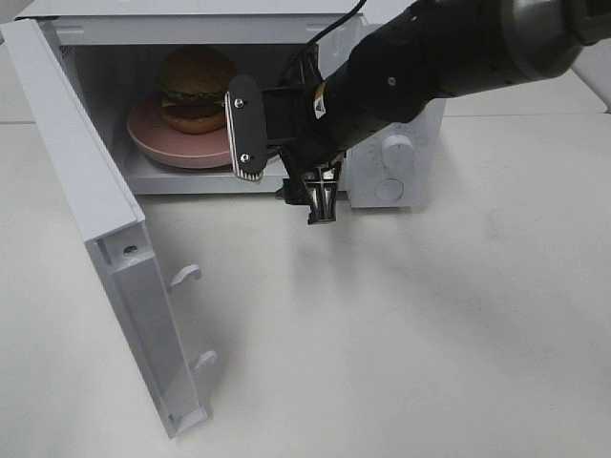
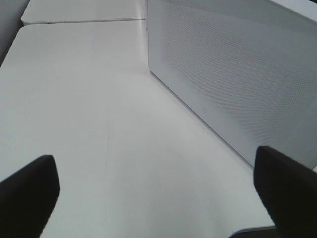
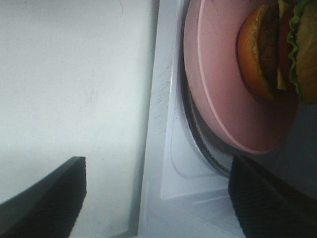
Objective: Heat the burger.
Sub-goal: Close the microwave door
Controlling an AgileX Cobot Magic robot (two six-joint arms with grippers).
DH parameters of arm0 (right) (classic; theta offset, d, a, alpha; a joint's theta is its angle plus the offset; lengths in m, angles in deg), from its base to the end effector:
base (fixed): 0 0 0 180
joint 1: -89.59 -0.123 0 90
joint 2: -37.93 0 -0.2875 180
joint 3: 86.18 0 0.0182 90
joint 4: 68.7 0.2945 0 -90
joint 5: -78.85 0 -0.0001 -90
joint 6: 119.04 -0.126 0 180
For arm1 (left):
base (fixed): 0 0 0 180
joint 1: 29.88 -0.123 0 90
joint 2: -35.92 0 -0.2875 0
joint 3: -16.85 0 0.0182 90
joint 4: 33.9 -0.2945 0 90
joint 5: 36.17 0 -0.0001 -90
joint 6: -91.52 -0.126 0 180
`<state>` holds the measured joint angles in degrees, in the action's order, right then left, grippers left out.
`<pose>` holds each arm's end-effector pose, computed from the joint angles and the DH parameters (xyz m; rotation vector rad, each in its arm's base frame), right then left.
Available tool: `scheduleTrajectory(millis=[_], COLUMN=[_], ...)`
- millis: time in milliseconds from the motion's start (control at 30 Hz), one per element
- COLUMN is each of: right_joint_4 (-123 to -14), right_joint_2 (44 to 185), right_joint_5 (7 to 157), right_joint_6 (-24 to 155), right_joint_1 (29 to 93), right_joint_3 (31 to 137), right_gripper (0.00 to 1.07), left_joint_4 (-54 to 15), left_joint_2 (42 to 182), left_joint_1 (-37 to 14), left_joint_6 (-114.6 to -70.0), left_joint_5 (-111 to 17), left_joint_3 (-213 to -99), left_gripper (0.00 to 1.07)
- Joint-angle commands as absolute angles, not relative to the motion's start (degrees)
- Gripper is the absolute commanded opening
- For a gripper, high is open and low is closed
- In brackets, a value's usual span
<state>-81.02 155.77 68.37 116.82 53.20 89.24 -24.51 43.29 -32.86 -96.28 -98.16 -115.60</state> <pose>0.3934 0.2839 0.1493 -1.8339 1.4484 -0.3224 0.0577 -0.0152 0.2881 0.0974 2.0282 -0.0773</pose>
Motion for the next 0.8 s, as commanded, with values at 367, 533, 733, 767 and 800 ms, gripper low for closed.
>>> scheduleTrajectory(millis=[367,533,733,767,800], right_joint_4=[-80.85,-80.85,-80.1,-79.47,-79.47], right_joint_2=[145.68,142.47,137.37,136.51,136.51], right_joint_5=[72.32,72.32,72.32,72.32,72.32], right_joint_6=[111.9,109.32,108.46,108.46,108.46], right_joint_1=[54.06,54.06,54.06,54.06,54.06], right_joint_3=[77.72,73.54,68.9,68.15,68.15], right_gripper=[0.76,0.76,0.76,0.76,0.76], left_joint_4=[-24.16,-24.16,-24.16,-24.16,-24.16], left_joint_2=[42.32,42.32,42.32,42.32,42.32], left_joint_1=[-32.97,-32.97,-32.97,-32.97,-32.97], left_joint_6=[-95.93,-95.93,-95.93,-95.93,-95.93], left_joint_5=[-97.59,-97.59,-97.59,-97.59,-97.59], left_joint_3=[-115.43,-115.43,-115.43,-115.43,-115.43], left_gripper=[1.0,1.0,1.0,1.0,1.0])
